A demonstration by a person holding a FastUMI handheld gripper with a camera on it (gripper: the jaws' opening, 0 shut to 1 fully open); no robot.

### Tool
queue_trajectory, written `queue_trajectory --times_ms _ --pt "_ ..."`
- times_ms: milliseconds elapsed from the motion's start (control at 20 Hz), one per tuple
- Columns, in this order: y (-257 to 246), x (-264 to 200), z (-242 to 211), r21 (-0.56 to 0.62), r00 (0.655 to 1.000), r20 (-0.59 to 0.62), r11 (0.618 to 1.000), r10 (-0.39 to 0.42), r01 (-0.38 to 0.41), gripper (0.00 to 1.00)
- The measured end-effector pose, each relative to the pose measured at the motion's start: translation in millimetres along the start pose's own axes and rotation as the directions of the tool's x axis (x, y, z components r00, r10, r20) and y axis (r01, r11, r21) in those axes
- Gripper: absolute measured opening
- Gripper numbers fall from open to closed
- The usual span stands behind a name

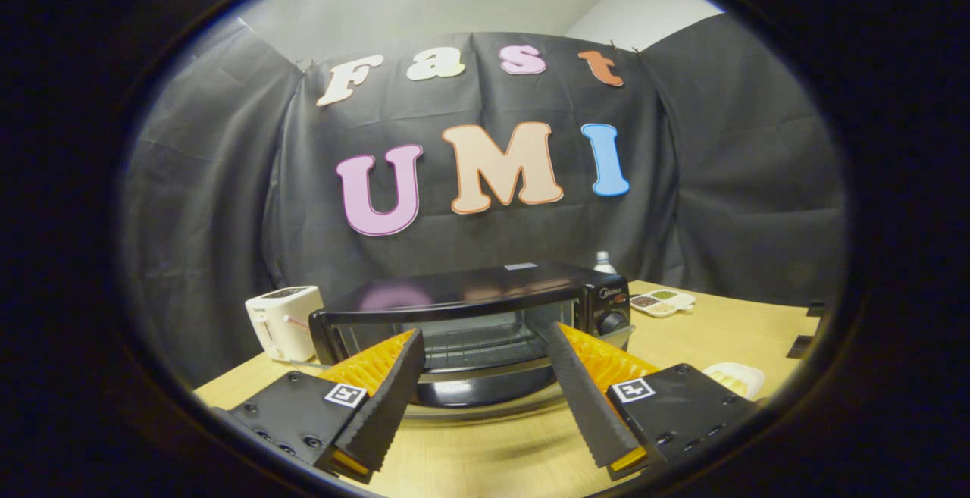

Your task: Open the toaster oven, put the food inside, and close the toaster oven door.

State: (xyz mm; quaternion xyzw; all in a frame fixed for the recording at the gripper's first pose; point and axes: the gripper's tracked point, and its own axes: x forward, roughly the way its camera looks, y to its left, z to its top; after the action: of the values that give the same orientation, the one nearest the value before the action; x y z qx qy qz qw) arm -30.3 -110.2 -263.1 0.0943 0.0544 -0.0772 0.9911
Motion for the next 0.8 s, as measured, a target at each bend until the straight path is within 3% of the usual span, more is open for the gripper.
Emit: queue_trajectory --times_ms 350,800 --pt "-11 -23 -19 -0.027 0.995 -0.062 0.996 -0.081 0.08 1.0" --pt "-18 -39 -31 0.043 0.994 -0.093 0.997 -0.056 0.06 0.97"
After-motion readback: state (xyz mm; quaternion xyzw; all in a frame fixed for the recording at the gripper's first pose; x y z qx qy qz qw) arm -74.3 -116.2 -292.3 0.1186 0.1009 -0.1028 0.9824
